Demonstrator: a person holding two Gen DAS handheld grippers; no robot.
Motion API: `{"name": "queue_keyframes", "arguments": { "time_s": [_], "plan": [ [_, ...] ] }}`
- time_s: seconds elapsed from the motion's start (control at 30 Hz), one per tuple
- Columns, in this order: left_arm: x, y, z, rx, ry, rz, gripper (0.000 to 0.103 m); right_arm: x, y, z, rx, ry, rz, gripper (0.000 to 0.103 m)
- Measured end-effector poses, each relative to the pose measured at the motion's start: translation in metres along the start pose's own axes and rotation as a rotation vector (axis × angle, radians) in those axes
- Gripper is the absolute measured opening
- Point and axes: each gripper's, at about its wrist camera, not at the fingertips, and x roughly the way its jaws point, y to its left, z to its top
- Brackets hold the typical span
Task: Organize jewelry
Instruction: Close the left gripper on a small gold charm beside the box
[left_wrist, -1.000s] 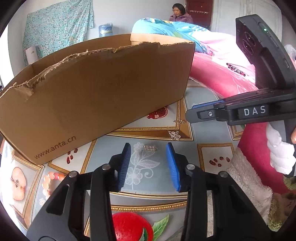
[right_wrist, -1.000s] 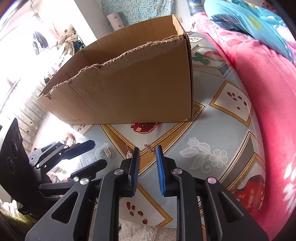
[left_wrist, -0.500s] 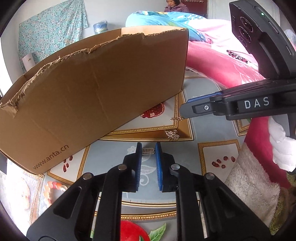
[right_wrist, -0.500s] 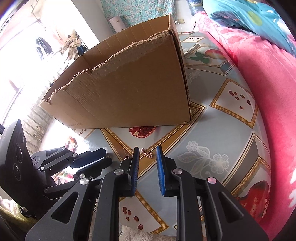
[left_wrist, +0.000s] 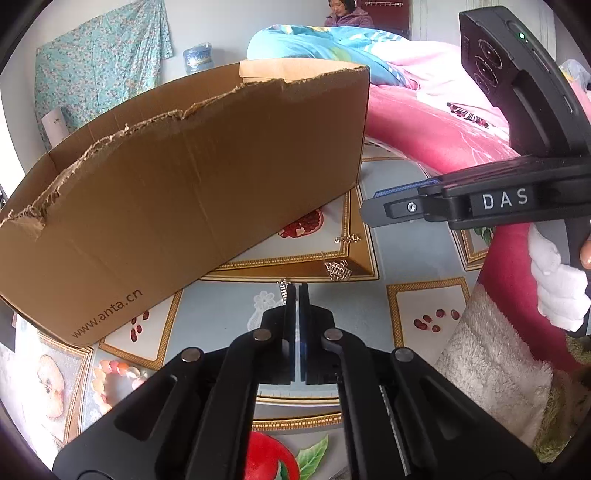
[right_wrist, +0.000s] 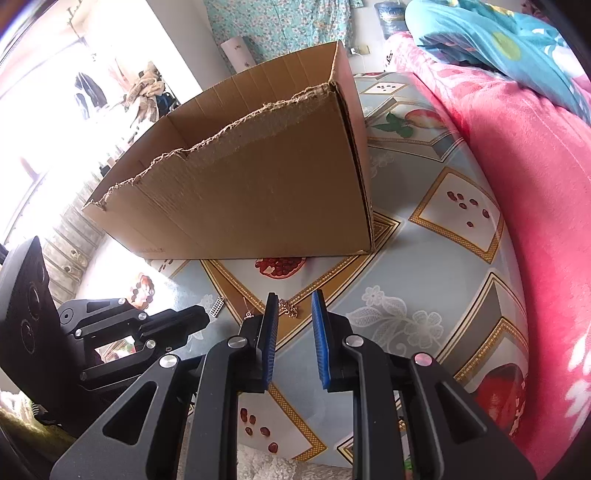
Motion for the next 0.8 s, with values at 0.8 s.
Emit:
{"name": "queue_keyframes", "arguments": {
  "time_s": [0.8],
  "plan": [
    [0.015, 0.001, 0.009, 0.014, 0.015, 0.007, 0.004, 0.002, -0.002, -0.002, 0.012, -0.009, 0.014, 0.019]
  ]
}}
